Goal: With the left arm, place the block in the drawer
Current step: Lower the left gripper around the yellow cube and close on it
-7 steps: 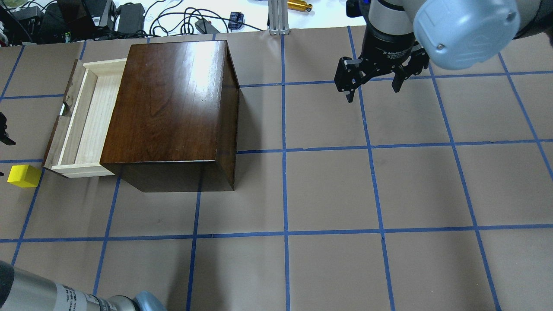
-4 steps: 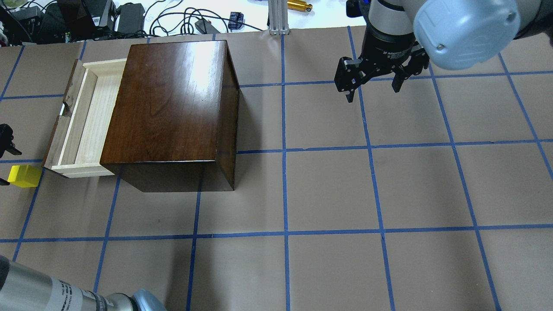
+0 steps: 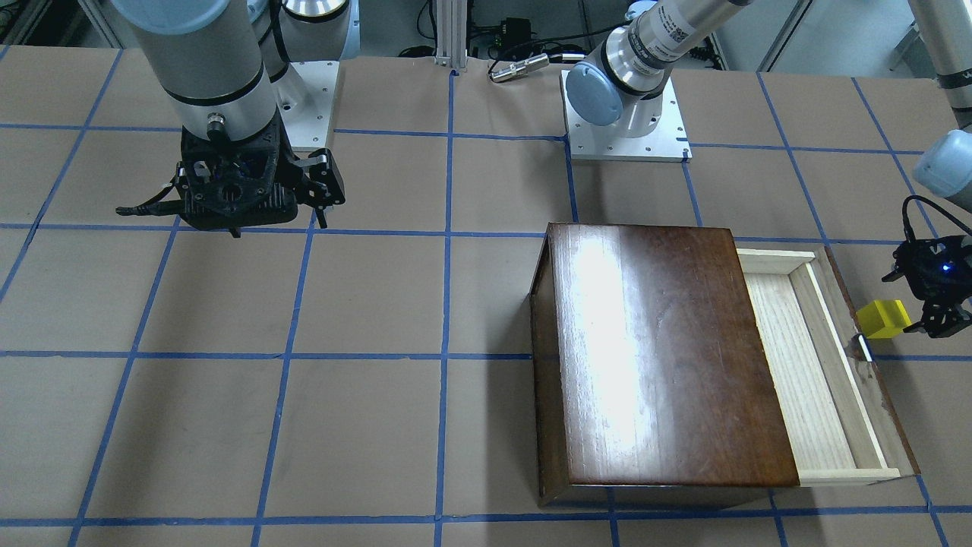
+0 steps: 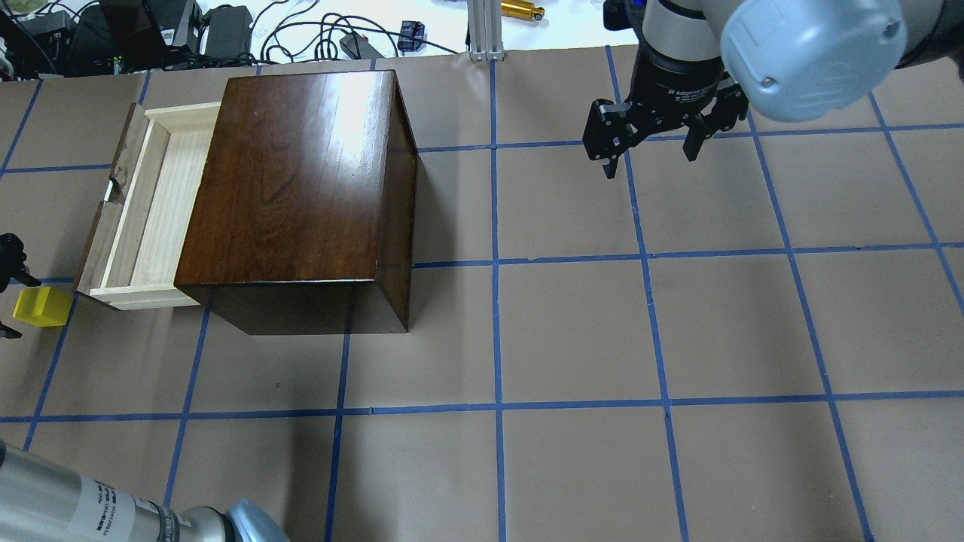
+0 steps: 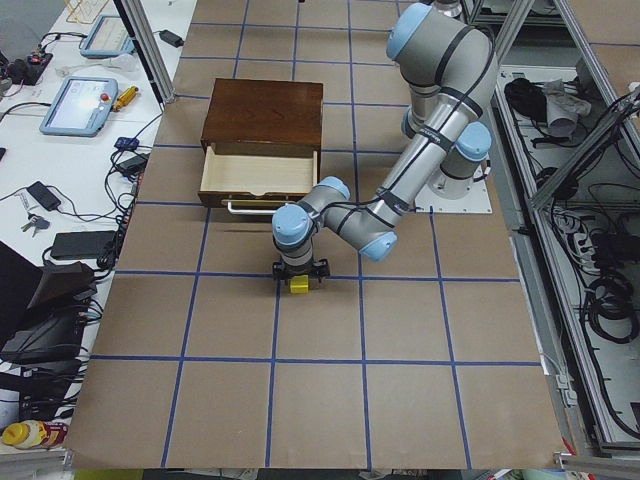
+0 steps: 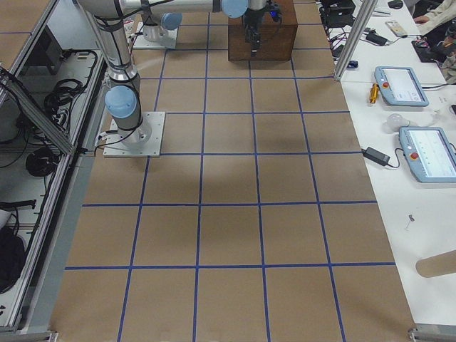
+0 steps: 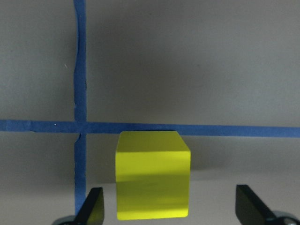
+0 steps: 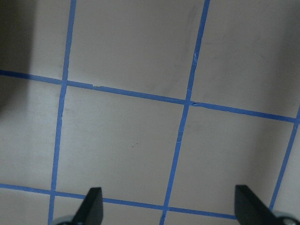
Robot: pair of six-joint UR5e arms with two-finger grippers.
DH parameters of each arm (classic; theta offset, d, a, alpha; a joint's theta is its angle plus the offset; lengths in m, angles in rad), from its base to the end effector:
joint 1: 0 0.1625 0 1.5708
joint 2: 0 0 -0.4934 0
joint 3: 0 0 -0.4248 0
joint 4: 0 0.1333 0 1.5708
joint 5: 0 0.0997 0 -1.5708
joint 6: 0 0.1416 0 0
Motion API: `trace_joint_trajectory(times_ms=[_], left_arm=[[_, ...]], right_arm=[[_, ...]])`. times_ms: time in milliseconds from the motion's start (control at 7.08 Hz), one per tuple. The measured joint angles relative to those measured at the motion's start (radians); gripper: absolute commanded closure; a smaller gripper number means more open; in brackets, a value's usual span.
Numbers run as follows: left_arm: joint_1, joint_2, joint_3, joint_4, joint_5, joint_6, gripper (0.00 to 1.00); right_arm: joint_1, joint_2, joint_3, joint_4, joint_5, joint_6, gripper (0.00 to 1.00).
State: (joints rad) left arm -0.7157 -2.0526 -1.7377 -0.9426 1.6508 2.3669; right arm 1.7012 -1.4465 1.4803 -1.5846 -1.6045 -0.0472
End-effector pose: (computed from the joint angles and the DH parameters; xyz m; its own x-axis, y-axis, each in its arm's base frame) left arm 0.4210 -0.5277 0.1999 -0.0595 0.9957 0.0715 0.9975 0.0566 0.0412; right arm 0.2032 -0.5609 0.4943 -0.9836 -0.1773 0.0327 -0.1766 0.9840 0.0216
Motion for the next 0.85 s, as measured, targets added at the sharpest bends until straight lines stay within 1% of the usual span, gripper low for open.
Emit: trace_joint_trajectory(times_ms=[141,282,424,847], left_arm=[[0.0,-0.005,-0.022,0.04,-0.001,0.002,0.0],[0.001,-0.009,-0.044,0.08,-0.002,0.003,0.04],[0.001,-0.011,-0.058,0.101,-0.01,0.007,0.04],[0.001,-0.023,-0.061,0.112,-0.043,0.03,0.04]], right_arm=[[0.0,0.0,0.0,0.0,0.0,0.001,0.0],[0.0,0.0,0.0,0.0,0.0,0.001,0.0],[0.0,0.0,0.0,0.0,0.0,0.001,0.0],[0.0,0.0,0.0,0.0,0.0,0.0,0.0]])
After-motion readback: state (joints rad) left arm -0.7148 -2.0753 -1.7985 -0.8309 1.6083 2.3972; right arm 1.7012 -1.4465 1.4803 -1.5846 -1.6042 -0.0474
